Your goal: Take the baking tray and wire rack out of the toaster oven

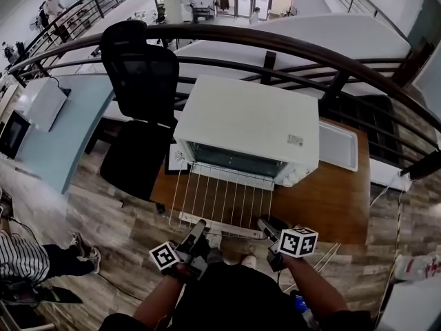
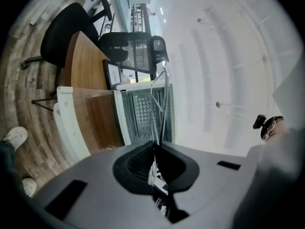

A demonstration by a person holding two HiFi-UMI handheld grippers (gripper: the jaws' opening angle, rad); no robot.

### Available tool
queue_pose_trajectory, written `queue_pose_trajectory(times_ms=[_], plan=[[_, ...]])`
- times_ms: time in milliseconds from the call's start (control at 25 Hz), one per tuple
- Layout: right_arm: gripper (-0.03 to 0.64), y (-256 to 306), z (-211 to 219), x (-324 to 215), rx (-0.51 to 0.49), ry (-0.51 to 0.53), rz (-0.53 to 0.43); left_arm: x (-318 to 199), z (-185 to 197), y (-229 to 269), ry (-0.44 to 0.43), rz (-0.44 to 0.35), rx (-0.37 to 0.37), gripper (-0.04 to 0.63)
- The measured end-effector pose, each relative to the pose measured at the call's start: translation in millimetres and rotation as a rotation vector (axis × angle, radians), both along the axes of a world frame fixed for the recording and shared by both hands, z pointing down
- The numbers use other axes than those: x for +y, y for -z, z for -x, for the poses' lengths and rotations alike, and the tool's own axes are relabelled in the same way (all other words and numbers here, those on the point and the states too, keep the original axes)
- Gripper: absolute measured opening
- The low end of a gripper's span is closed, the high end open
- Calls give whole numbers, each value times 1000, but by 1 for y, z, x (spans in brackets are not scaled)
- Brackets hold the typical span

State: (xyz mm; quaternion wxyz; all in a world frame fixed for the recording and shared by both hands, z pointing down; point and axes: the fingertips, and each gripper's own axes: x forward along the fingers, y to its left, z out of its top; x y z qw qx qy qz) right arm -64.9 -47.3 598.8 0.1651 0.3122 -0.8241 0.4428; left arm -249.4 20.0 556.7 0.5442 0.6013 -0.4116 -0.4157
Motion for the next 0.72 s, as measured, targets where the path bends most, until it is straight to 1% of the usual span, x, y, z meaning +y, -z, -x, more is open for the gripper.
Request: queue_pose_trajectory(times_ms=[160,320,440,560,640,720], plan=[[143,26,-8,15,-19,33,-74,19,-10,19,-23,-57,-53,9],[146,54,-32,30,-26,66,-167,38,-34,35,-54,-109,-108,9],[146,68,-54,40,-27,70,-222,47,-54,41,-74,-132,-130,9],[146,74,-80,49,-18,49,-257,52,-79,39,-109,-130,-148,9],[146,74,-100,54,-4,29,-273,53,-98,33,-141,-106,-172,9],[146,73,-121,58,16,5,-287,52,-118,23,-182,-68,-235,9]])
